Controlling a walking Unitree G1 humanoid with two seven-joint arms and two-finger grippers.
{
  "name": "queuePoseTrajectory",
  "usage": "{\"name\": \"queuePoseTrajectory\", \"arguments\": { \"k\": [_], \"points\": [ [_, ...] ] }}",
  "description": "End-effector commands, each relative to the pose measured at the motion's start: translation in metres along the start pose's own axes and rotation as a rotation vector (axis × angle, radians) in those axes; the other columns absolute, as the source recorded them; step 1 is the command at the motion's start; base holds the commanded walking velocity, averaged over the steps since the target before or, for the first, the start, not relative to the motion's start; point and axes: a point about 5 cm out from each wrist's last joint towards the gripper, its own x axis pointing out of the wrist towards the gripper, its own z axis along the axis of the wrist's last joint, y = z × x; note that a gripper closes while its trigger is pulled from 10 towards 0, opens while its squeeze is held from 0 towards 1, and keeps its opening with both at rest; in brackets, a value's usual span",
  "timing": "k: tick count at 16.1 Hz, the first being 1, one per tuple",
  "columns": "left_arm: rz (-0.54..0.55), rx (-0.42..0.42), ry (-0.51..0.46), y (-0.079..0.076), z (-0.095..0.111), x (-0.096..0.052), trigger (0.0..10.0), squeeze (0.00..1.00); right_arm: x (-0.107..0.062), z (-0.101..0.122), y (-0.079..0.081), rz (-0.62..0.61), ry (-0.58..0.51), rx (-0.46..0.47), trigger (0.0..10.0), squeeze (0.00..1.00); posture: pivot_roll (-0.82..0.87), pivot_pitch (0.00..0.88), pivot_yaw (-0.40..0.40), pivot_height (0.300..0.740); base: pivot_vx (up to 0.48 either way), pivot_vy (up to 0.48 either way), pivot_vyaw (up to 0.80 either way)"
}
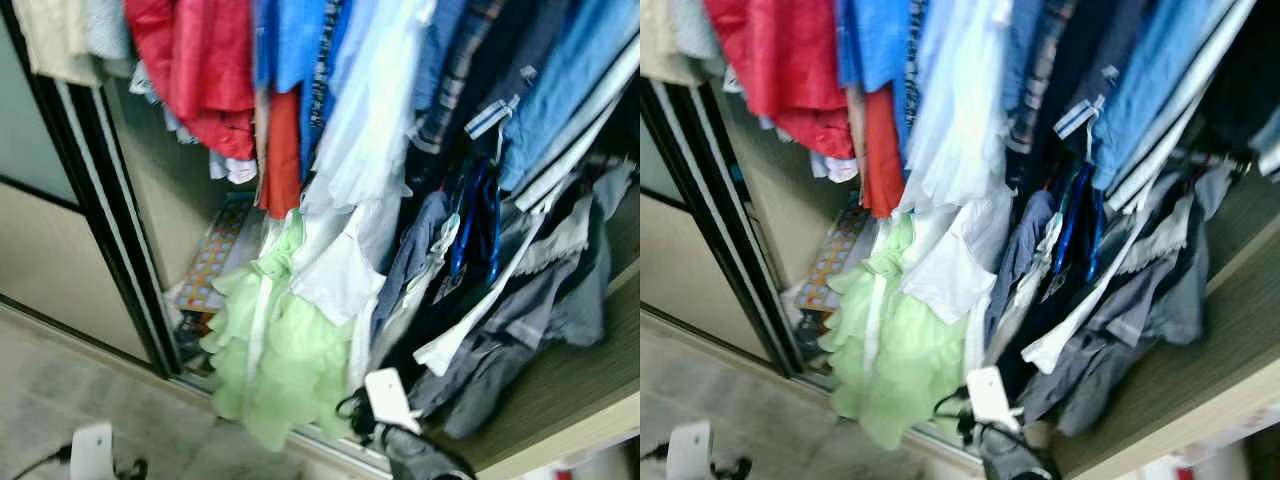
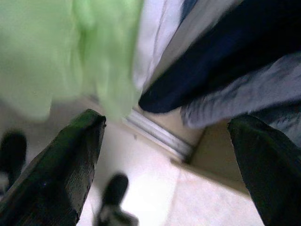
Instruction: Clean up the room
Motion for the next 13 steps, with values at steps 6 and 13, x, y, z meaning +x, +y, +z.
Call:
{"name": "queuePoseTrajectory", "arguments": {
  "k": [6,13],
  "points": [
    [-0.017,-0.010,-0.316,-0.015,0.138,0.000,10.0,0.00,0.001,0.125,-0.101,-0.126,-0.356,0.244,10.0,0.00,0.02,0.000,-0.021,0.740,0.000,0.000,0.00],
    [-0.167,0.047,-0.787,-0.010,0.196,-0.037,10.0,0.00,-0.013,0.160,-0.087,0.019,-0.644,0.050,10.0,0.00,0.09,0.000,-0.083,0.740,0.000,0.000,0.00]
  ]
}}
